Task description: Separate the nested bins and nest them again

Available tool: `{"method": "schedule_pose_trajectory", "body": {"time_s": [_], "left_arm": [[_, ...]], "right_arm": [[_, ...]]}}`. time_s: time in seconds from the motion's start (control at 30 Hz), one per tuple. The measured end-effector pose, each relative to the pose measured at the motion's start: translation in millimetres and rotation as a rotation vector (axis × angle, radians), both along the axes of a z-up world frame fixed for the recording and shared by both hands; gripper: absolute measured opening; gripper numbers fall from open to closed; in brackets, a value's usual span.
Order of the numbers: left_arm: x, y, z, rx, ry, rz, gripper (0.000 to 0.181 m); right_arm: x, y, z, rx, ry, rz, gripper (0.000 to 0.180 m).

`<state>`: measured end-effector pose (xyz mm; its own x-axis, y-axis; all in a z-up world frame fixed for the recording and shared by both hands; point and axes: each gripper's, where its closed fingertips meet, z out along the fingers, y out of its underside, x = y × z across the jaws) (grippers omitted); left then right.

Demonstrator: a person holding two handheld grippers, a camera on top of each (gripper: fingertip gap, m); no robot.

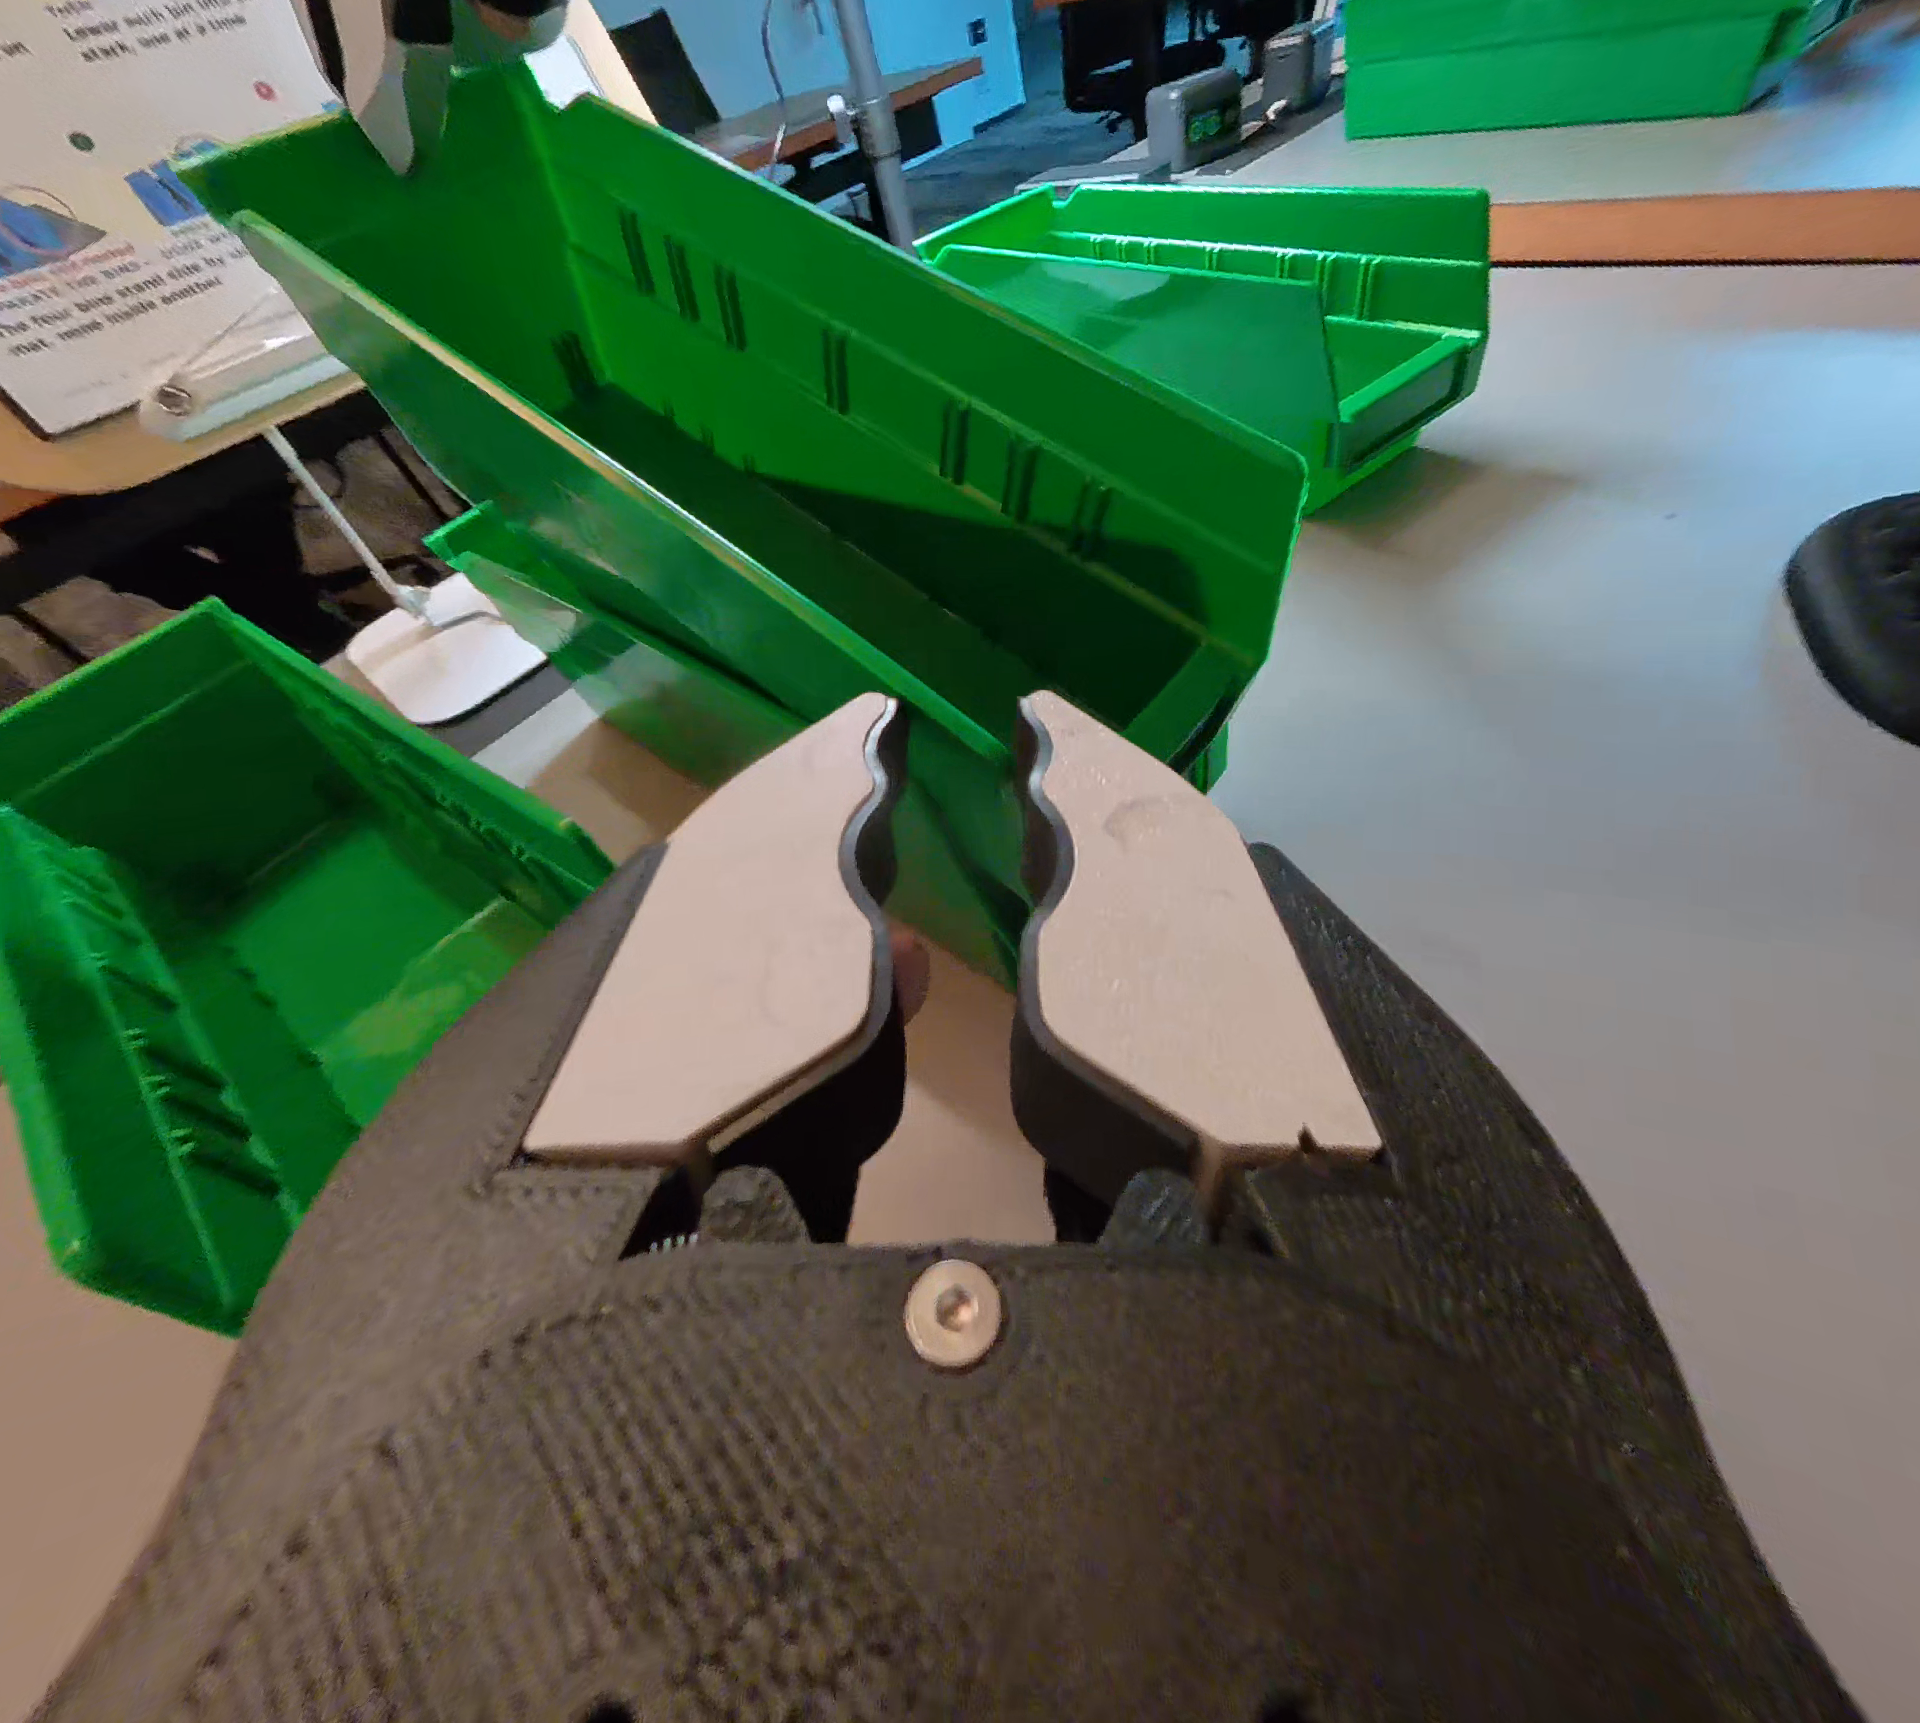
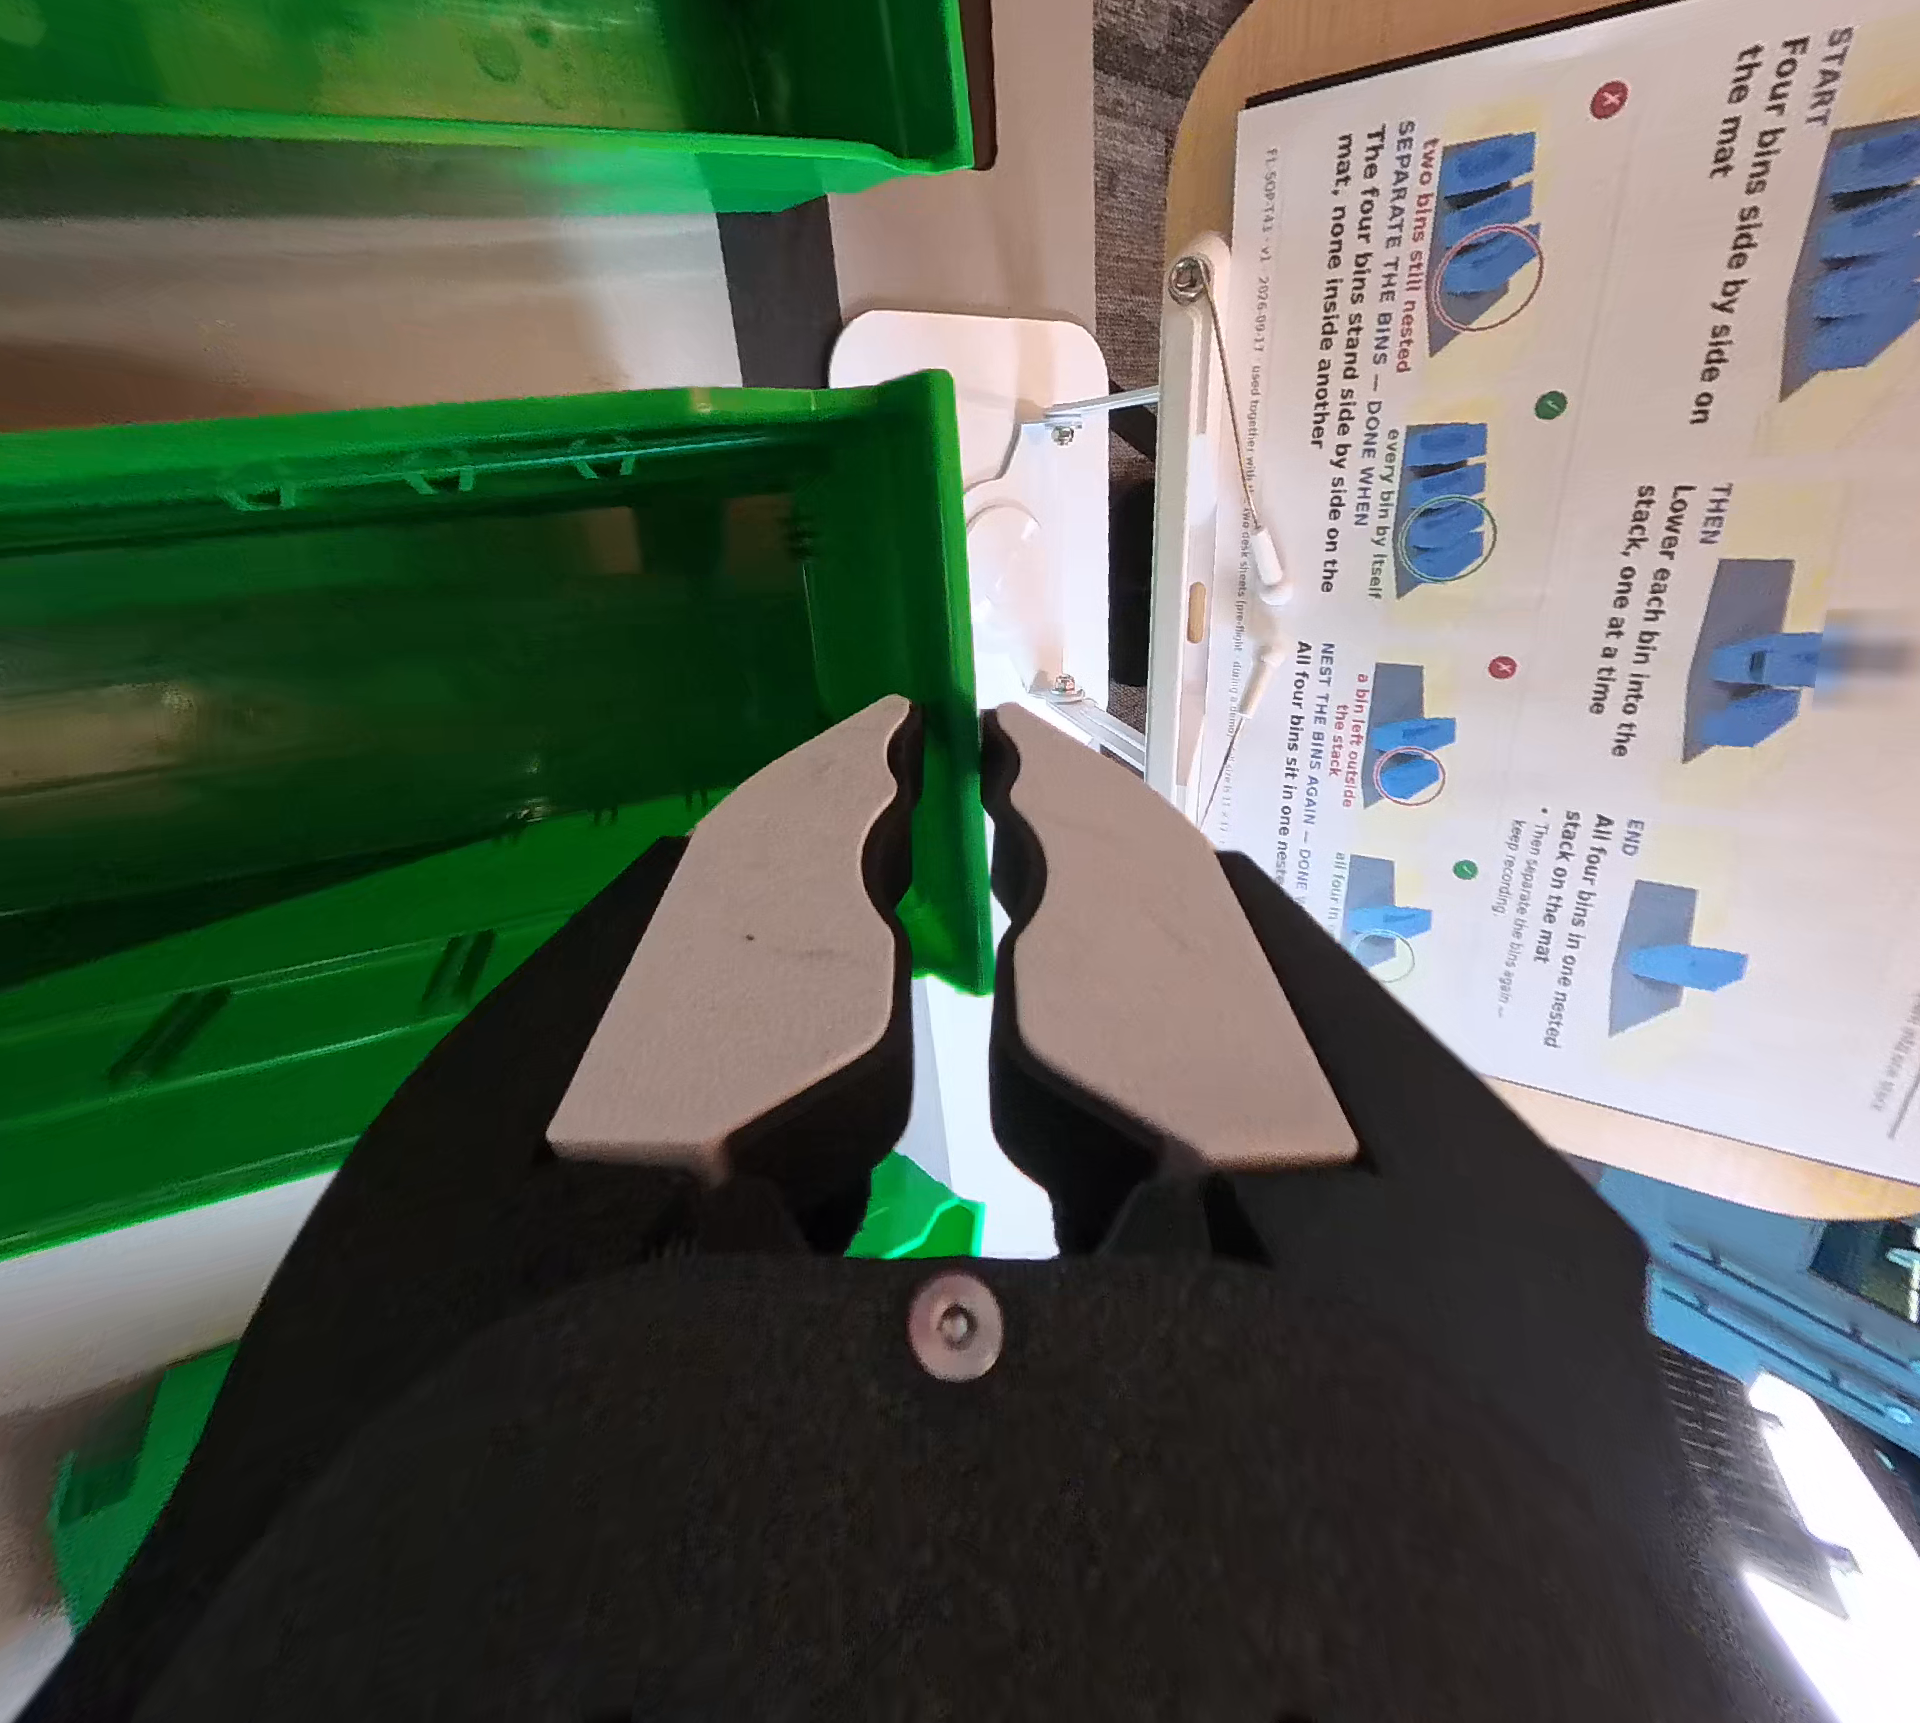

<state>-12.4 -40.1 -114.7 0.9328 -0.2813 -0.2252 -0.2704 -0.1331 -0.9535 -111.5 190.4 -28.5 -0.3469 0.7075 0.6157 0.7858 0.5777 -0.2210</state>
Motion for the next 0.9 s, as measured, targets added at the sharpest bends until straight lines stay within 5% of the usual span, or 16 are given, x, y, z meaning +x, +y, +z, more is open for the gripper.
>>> {"method": "schedule_pose_trajectory", "body": {"time_s": [0.33,0.67,0.9], "left_arm": [[9.7,-3.7,9.8,0.212,0.273,0.018,0.014],[0.1,-1.9,20.6,0.23,0.222,0.057,0.009],[-3.4,0.8,30.3,0.226,0.174,0.068,0.005]], "right_arm": [[9.7,7.5,-19.7,0.054,0.017,-0.038,0.012],[27.2,16.4,-18.6,0.027,0.121,-0.098,0.018],[71.8,-103.3,-0.6,-0.213,0.285,0.018,0.035]]}}
